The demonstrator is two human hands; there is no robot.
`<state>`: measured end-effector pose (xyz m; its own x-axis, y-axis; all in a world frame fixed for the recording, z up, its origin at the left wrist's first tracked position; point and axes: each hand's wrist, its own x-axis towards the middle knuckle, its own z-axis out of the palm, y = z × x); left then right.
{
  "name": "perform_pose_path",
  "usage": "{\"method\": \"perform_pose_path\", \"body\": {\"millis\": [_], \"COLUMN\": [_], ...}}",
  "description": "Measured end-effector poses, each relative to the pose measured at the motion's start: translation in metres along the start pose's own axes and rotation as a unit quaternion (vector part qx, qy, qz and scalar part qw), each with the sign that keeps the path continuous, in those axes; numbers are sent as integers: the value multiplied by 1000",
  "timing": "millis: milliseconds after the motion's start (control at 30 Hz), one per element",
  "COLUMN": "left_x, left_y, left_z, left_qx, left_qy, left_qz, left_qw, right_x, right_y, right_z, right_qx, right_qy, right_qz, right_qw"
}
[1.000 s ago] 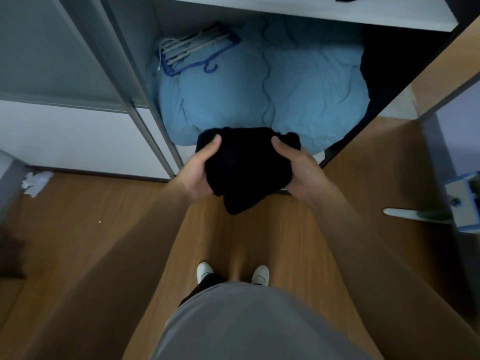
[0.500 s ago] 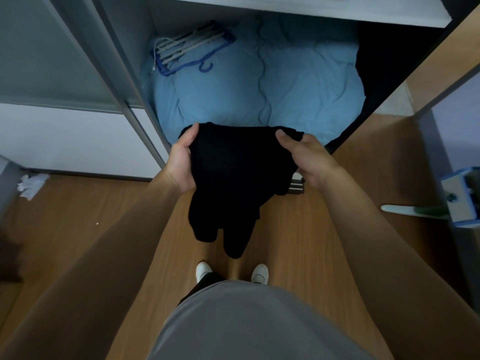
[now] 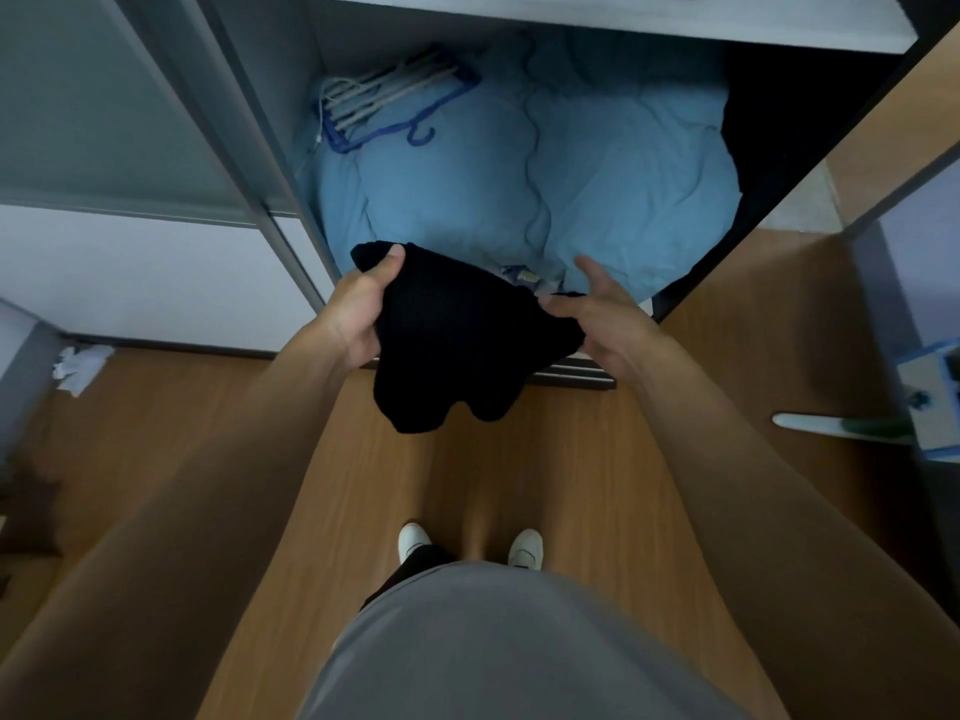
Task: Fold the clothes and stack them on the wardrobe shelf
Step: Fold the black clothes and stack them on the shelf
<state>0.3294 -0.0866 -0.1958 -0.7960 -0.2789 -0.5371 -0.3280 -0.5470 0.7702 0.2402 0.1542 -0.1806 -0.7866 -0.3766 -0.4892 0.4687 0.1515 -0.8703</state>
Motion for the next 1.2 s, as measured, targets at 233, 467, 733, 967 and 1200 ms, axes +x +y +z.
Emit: {"method": "perform_pose_path", "body": {"millis": [233,467,733,967,1200], "left_x": [11,11,11,9,12], "left_y": [12,21,24,31,43], "left_z": [-13,-13,-9,-3,-7], "left_qx": [109,116,144,132,123], "left_qy": [23,34,41,27,44], "left_qz": [28,28,18,-5,-52], "left_qw": [993,992,989,991,990], "right_x": [1,1,-2,-14,-6], "right_y": [-24,-33,-36,-45,-42], "right_z": [9,8,-2,0,4], "right_qx": [-200,-153,-203,-321,-568], "right_qy": [29,17,27,-113,-50], "right_qz": [-97,-119,-112,-81,-142], "right_qw": [975,981,972,937,809]}}
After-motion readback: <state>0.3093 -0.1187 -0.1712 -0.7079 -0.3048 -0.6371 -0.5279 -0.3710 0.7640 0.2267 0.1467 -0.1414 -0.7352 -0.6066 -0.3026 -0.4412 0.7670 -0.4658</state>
